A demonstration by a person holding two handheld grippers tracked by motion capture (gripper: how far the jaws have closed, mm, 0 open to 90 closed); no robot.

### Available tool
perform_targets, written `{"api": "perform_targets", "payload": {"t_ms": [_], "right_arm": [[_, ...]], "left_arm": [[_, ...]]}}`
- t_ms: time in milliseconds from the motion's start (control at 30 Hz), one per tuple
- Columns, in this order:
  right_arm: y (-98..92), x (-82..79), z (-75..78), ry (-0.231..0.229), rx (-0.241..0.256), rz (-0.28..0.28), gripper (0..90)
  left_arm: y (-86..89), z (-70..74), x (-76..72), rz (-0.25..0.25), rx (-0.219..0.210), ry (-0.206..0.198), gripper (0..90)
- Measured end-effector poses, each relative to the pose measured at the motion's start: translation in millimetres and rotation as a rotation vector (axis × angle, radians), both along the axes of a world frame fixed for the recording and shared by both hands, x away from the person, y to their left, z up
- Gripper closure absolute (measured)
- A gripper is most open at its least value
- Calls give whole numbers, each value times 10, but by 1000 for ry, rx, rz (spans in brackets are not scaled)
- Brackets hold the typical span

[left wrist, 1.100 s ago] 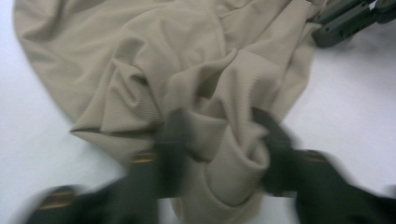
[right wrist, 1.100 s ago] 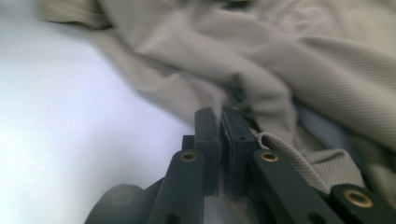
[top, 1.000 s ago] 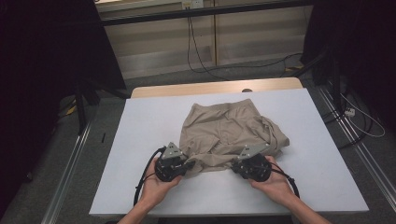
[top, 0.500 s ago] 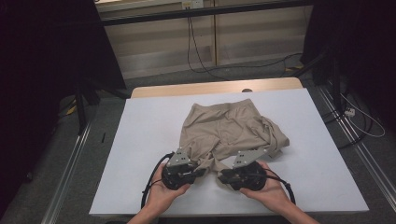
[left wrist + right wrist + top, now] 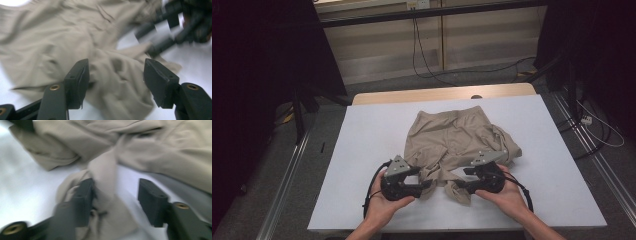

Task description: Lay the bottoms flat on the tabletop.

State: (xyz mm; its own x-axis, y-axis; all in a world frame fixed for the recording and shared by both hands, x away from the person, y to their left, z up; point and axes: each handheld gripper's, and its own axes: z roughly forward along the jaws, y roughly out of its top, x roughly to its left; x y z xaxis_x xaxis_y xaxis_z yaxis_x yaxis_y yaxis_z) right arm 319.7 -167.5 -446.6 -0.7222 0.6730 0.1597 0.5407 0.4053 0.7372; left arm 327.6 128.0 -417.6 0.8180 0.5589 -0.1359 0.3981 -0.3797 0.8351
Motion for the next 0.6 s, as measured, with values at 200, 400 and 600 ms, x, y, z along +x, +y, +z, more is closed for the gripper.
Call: {"api": "perform_targets", "payload": {"t_ms": [200, 400, 600], "right_arm": [[333, -91, -60, 2, -62, 130, 859], [461, -125, 70, -16, 12, 143, 823], [694, -6, 146, -1, 70, 149, 249]], "left_arm": [[235, 34, 119, 96, -44, -5, 283], [286, -21, 209, 147, -21, 6, 255], [277, -62, 240, 151, 22, -16, 178]]}}
